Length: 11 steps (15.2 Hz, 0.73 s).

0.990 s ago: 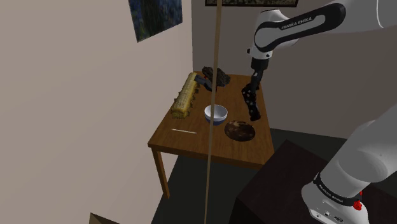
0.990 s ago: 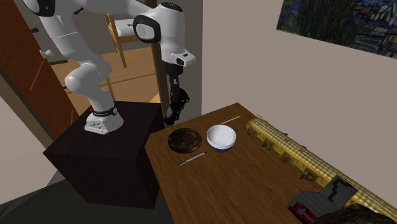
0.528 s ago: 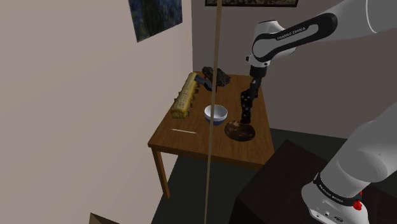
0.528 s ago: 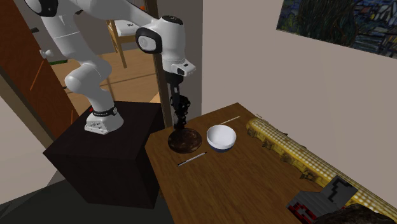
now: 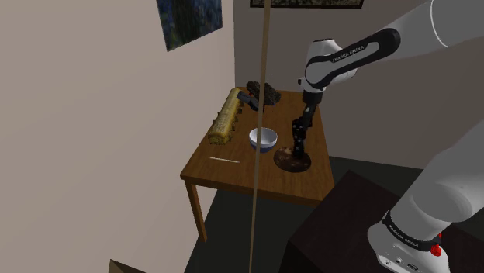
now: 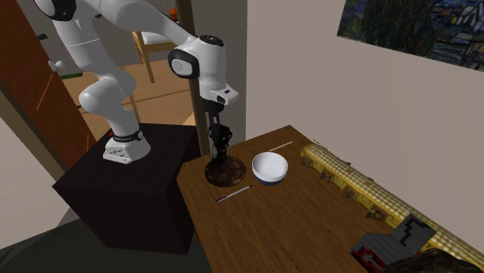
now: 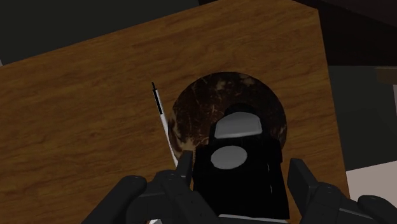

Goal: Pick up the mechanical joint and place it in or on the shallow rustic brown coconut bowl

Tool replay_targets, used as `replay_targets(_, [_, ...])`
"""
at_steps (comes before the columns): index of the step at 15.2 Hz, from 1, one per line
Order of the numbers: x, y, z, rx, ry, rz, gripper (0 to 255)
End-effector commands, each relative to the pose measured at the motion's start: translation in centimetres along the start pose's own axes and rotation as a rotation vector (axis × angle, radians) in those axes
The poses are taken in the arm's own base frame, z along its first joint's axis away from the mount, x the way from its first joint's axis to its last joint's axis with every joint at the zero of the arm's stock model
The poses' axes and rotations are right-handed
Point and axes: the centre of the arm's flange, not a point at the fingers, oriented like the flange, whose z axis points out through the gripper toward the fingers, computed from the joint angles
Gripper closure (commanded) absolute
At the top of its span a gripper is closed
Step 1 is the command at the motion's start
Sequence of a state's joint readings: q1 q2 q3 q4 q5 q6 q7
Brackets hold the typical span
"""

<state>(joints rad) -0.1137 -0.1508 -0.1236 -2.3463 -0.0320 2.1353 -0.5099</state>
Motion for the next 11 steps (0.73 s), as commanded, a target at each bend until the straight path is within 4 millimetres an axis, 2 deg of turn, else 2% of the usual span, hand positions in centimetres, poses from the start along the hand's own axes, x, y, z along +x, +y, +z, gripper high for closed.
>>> replay_targets(1, [0.1, 0.1, 1.0, -0.001, 0.001, 0.000, 255])
replay_targets(8, [0.3, 0.2, 4.7, -0.001, 0.001, 0.000, 255])
replay_targets(11, [0.3, 0.2, 5.0, -0.001, 0.001, 0.000, 255])
